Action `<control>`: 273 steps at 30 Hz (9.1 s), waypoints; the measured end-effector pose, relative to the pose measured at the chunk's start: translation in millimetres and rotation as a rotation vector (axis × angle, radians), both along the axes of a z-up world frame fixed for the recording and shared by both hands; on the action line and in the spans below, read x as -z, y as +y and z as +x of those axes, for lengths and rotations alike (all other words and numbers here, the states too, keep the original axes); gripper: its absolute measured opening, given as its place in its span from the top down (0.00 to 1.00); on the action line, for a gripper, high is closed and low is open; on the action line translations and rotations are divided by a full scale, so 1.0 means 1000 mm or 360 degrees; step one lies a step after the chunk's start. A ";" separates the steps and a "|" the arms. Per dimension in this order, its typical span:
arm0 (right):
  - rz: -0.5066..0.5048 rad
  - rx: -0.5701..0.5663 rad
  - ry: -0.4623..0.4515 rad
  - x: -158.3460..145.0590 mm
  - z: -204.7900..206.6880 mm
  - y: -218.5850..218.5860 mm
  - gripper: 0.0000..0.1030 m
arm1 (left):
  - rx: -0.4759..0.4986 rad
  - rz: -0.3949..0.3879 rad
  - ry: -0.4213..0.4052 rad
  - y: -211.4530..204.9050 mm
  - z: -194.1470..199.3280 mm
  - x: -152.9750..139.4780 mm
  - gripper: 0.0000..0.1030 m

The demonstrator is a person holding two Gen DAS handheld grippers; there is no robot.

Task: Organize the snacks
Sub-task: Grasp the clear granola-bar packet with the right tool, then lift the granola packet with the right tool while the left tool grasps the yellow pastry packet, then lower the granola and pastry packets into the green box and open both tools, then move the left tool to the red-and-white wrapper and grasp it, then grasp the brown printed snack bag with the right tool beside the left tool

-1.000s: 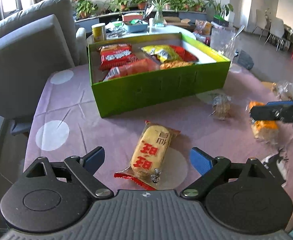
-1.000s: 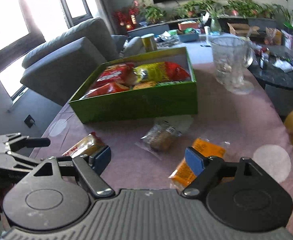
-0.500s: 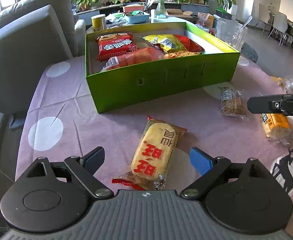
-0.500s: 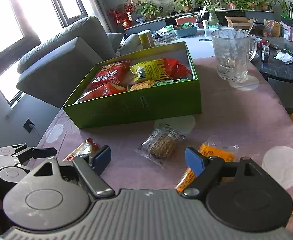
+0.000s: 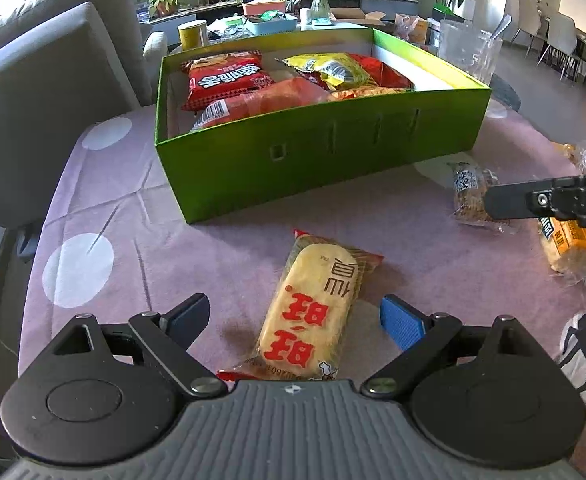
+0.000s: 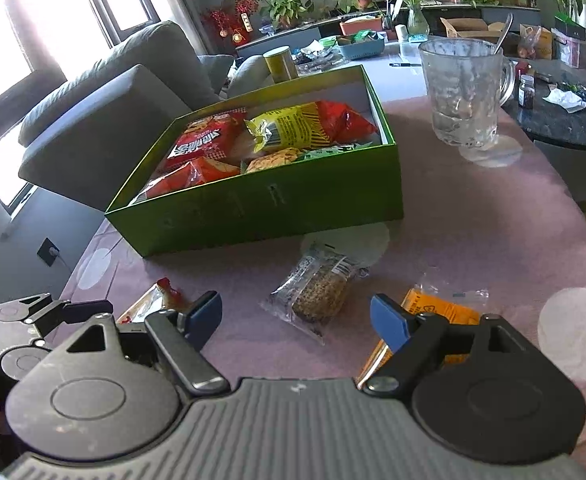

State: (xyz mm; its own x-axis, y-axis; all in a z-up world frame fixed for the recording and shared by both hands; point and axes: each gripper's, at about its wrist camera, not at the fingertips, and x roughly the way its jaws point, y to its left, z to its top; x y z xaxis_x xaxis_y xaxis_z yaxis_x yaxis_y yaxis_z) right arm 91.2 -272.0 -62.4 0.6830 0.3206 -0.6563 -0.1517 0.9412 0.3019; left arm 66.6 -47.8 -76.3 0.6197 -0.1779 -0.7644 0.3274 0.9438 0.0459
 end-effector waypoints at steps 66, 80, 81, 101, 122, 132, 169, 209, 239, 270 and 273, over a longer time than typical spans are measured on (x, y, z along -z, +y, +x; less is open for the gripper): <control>-0.0206 0.0094 0.0036 0.018 0.024 0.021 0.25 | -0.0015 -0.0074 -0.0027 -0.010 -0.012 -0.002 0.65; -0.0077 0.0069 -0.0036 -0.002 0.002 0.015 0.25 | -0.0014 -0.0120 -0.0108 -0.010 -0.029 -0.024 0.66; -0.0072 0.0067 -0.0043 -0.004 0.001 0.015 0.25 | -0.0011 -0.0122 -0.0114 -0.010 -0.029 -0.026 0.66; 0.0023 0.0035 -0.0139 -0.020 -0.011 0.007 0.25 | -0.0005 -0.0152 -0.0183 -0.012 -0.032 -0.046 0.65; 0.0052 0.0020 -0.0281 -0.058 0.045 0.000 0.25 | 0.0031 -0.0225 -0.0325 -0.038 0.041 -0.094 0.65; 0.0042 0.0086 -0.0245 -0.050 0.087 -0.010 0.25 | 0.0003 -0.0231 -0.0278 -0.054 0.101 -0.089 0.65; 0.0110 0.0114 -0.0209 -0.043 0.081 -0.016 0.25 | -0.0077 -0.0235 -0.0255 -0.031 0.096 -0.077 0.29; -0.0006 -0.0044 -0.0154 -0.035 -0.030 0.022 0.24 | -0.0140 -0.0218 -0.0259 0.038 -0.063 -0.061 0.19; -0.0086 -0.0155 -0.0147 -0.025 -0.080 0.038 0.24 | -0.0037 0.0079 -0.0077 0.060 -0.173 -0.011 0.16; -0.0197 -0.0498 -0.0080 -0.002 -0.106 0.049 0.24 | -0.0002 -0.0081 -0.0067 0.048 -0.141 0.000 0.64; -0.0188 -0.0681 -0.0147 -0.006 -0.118 0.055 0.24 | -0.0024 -0.0105 -0.0060 0.053 -0.142 -0.001 0.64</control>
